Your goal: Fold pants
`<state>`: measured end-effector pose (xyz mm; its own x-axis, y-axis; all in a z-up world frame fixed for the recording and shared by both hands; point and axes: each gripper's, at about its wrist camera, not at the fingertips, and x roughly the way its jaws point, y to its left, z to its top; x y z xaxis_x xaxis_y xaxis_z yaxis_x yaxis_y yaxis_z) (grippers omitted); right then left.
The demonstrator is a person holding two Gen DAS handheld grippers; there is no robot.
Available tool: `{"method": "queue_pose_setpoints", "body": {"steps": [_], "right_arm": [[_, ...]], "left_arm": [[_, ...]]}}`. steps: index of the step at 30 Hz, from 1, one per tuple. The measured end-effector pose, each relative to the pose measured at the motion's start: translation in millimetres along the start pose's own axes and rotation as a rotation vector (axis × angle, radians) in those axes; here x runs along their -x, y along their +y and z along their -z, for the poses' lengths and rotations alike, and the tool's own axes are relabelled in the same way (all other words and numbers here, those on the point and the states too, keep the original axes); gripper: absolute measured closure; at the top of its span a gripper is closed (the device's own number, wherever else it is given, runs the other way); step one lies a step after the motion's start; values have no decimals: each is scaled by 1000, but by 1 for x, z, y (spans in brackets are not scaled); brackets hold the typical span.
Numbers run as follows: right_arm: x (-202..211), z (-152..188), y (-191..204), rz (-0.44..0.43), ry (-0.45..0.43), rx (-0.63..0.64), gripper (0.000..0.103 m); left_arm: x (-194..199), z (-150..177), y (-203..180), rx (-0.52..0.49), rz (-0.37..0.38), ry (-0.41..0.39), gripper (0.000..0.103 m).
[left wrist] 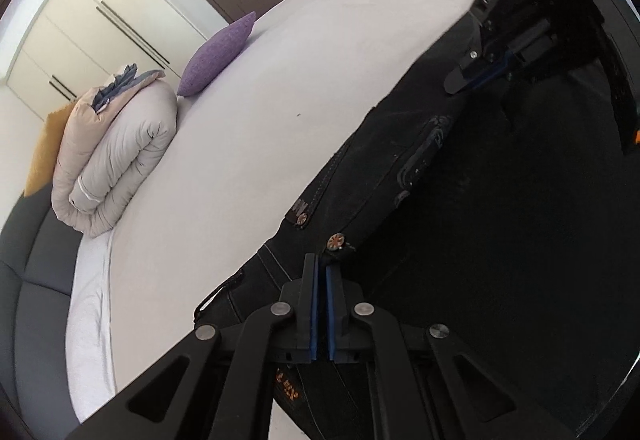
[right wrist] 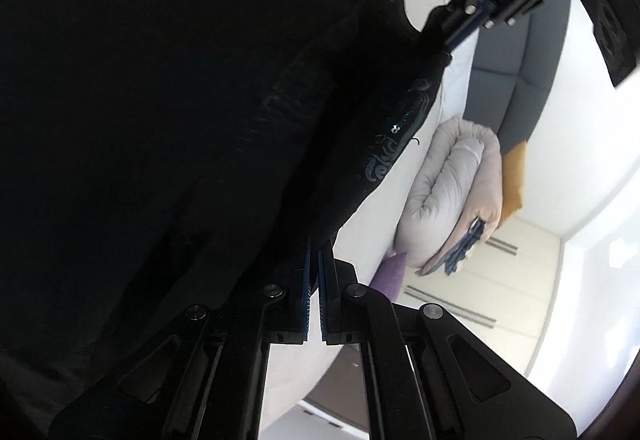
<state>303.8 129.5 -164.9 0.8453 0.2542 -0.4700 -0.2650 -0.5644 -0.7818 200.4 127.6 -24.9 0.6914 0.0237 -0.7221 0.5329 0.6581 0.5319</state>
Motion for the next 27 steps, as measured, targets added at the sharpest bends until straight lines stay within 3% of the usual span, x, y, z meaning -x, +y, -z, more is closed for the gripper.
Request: {"method": "queue_pose_setpoints", "body": {"steps": [6,10,19,24,27], "right_arm": [[25,-29,11,-3,-39,90,101],[46,-51,19,-3,-71,118,101],[99,-88,24,-86,-157,105,101],[106,-119,13,-107,-174,44,101],[114,-108,40,-105,-166,23,101]], "left_arm": [[19,29,-39,-103,-65,12,100],[34,53,-60,-120,-59,14,100],[57,96,-104,-189,-41,55,100],[62,108,-103,-169,-37,65,100],[61,109,-102,-164,-45,75,100]]}}
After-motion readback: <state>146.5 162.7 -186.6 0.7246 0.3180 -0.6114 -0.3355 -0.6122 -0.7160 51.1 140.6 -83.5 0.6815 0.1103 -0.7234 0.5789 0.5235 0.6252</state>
